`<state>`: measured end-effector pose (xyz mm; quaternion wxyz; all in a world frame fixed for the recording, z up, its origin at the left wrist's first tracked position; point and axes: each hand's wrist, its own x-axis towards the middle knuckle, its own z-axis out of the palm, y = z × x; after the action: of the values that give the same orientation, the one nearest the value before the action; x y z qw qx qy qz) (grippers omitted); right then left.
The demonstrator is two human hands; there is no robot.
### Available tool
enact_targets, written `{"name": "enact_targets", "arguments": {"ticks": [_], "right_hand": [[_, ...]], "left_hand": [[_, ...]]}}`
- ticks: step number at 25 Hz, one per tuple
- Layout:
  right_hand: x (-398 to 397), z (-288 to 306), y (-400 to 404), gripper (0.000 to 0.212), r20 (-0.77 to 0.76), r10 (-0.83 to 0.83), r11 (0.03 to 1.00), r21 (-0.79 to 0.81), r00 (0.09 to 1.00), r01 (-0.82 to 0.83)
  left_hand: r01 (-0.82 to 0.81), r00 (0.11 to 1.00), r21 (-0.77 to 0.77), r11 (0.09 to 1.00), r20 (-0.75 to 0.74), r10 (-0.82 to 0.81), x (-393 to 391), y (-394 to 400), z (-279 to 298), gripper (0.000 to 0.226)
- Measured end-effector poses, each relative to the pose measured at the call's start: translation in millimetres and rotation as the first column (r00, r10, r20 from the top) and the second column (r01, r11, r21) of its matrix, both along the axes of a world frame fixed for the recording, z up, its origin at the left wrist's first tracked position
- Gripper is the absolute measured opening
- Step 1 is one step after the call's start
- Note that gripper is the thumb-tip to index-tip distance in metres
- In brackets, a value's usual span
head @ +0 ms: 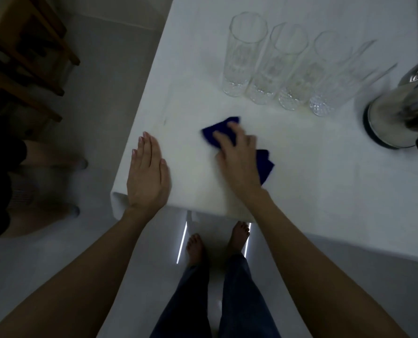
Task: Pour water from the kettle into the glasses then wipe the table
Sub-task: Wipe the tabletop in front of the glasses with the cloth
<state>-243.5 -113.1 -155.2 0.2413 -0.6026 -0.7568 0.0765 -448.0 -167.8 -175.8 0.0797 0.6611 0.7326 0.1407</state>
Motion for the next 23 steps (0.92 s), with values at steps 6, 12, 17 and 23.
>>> {"name": "enact_targets", "arguments": {"ticks": [6,12,17,23], "right_hand": [[107,-6,-107,0.036,0.127,0.538,0.843,-0.092,0.833,-0.53],[189,8,-86,0.039,-0.08,-0.691,0.723,-0.081,0.718,0.686],[115,-2,-56,0.043,-0.046,-0.389,0.92,-0.078,0.92,0.385],[180,2,-137,0.034,0.107,0.284,0.958,-0.065,0.953,-0.278]], "left_hand": [[0.033,0.999,-0.012,0.999,0.003,-0.033,-1,0,2,0.058],[0.148,0.987,0.054,0.988,0.061,-0.151,58,7,19,0.057],[0.242,0.967,0.031,0.97,0.076,-0.244,105,10,5,0.055],[0.27,0.963,0.014,0.963,0.012,-0.27,102,9,2,0.056]]}}
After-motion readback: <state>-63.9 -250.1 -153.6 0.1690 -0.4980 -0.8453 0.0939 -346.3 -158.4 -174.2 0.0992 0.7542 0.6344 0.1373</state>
